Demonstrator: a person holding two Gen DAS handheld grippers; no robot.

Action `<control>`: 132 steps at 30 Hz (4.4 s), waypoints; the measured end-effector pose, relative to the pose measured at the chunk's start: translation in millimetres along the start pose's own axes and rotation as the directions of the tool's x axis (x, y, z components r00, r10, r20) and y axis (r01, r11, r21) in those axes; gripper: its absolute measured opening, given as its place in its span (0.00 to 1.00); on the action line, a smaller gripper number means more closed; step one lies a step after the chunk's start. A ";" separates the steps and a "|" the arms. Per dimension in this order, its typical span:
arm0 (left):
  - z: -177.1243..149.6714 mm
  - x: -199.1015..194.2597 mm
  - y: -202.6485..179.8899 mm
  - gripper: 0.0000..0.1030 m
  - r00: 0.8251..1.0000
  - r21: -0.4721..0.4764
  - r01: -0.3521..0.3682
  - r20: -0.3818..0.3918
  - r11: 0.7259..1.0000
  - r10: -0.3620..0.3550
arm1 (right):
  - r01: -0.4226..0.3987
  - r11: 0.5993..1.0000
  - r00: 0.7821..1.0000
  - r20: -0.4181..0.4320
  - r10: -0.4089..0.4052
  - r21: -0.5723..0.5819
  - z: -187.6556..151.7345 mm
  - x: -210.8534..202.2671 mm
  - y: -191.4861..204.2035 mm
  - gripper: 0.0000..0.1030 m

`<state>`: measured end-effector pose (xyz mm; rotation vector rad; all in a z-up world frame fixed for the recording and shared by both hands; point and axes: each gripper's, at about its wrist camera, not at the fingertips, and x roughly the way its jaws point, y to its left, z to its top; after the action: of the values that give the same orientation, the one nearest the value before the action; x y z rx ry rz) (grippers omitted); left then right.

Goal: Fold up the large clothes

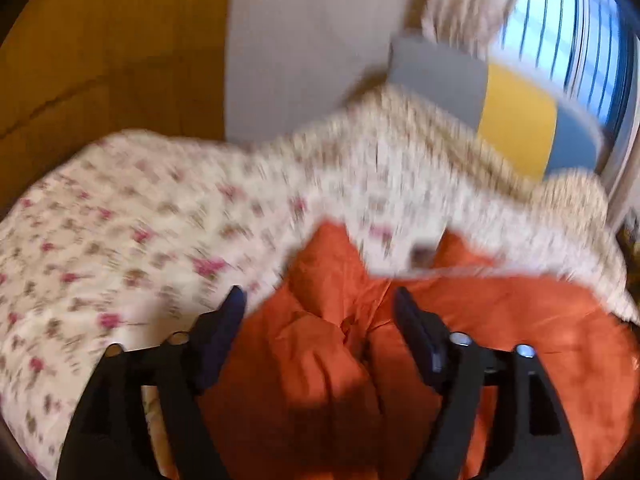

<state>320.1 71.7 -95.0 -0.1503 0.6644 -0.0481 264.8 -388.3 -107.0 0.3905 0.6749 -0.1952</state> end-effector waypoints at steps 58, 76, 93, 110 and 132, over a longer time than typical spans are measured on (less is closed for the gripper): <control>-0.8 112.6 -80.0 0.97 0.972 0.194 0.156 -0.206 0.968 -0.115 | -0.011 0.970 0.994 -0.110 -0.016 -0.244 -14.2 80.4 60.4 0.58; -20.2 53.0 1.1 0.97 0.985 0.102 -0.082 -0.144 0.991 0.096 | 0.035 0.970 0.997 -0.060 -0.051 -0.239 -31.4 23.5 43.9 0.68; -37.4 21.0 13.3 0.97 0.995 0.000 -0.019 -0.097 1.000 0.019 | 0.065 0.966 0.996 -0.044 -0.079 -0.251 -40.6 8.8 51.7 0.71; -113.7 -89.2 35.9 0.97 0.996 -0.191 0.062 -0.046 0.980 -0.072 | -0.055 0.960 0.998 -0.022 0.051 -0.276 -96.8 -83.9 93.9 0.71; -147.4 -88.4 44.2 0.79 0.947 -0.409 0.258 -0.075 0.875 -0.314 | -0.299 0.905 0.954 -0.114 0.277 -0.303 -177.2 -124.5 137.8 0.14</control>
<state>159.4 105.3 -162.4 -0.6430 0.7827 -0.2127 110.0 -183.7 -113.8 0.1826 0.6945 0.2094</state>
